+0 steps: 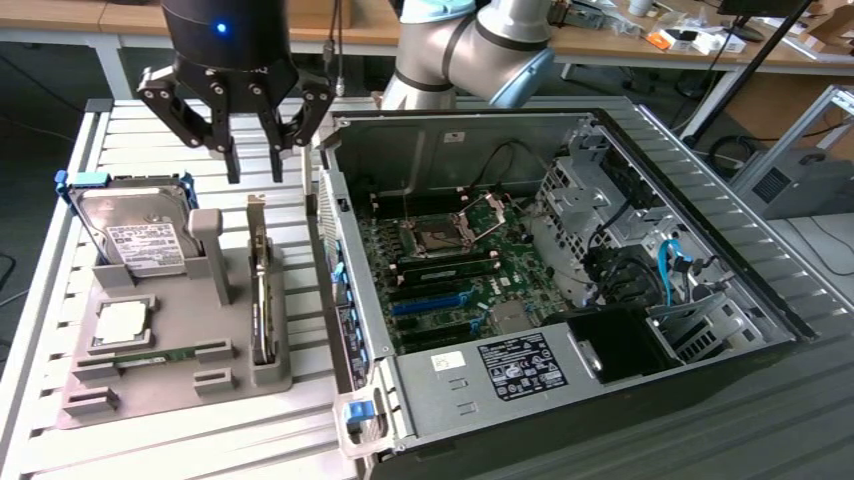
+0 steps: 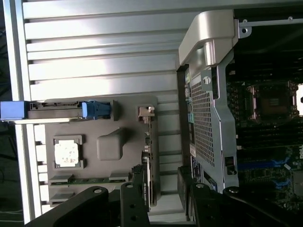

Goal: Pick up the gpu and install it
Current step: 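Pick up the gpu and move the gpu toward the slot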

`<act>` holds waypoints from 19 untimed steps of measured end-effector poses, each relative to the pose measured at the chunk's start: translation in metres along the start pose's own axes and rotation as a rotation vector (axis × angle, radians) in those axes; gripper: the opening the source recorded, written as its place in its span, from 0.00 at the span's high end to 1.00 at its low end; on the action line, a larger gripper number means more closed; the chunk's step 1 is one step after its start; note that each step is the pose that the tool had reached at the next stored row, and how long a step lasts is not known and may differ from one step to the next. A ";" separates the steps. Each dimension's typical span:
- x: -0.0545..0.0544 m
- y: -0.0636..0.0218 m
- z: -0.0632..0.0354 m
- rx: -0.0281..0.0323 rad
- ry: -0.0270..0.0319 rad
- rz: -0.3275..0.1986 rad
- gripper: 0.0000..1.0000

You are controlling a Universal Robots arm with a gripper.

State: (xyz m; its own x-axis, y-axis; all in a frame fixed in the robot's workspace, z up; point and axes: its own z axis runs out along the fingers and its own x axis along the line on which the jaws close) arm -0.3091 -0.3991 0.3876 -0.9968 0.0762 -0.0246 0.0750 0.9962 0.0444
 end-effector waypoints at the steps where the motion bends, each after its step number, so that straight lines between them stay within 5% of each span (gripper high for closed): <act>1: 0.001 -0.0001 0.0002 0.0000 0.0000 0.000 0.58; 19: 0.012 -0.0030 0.0027 0.0000 0.0000 0.000 0.58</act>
State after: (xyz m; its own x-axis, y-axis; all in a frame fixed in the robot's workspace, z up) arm -0.3208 -0.4011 0.3845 -0.9968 0.0763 -0.0246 0.0752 0.9962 0.0444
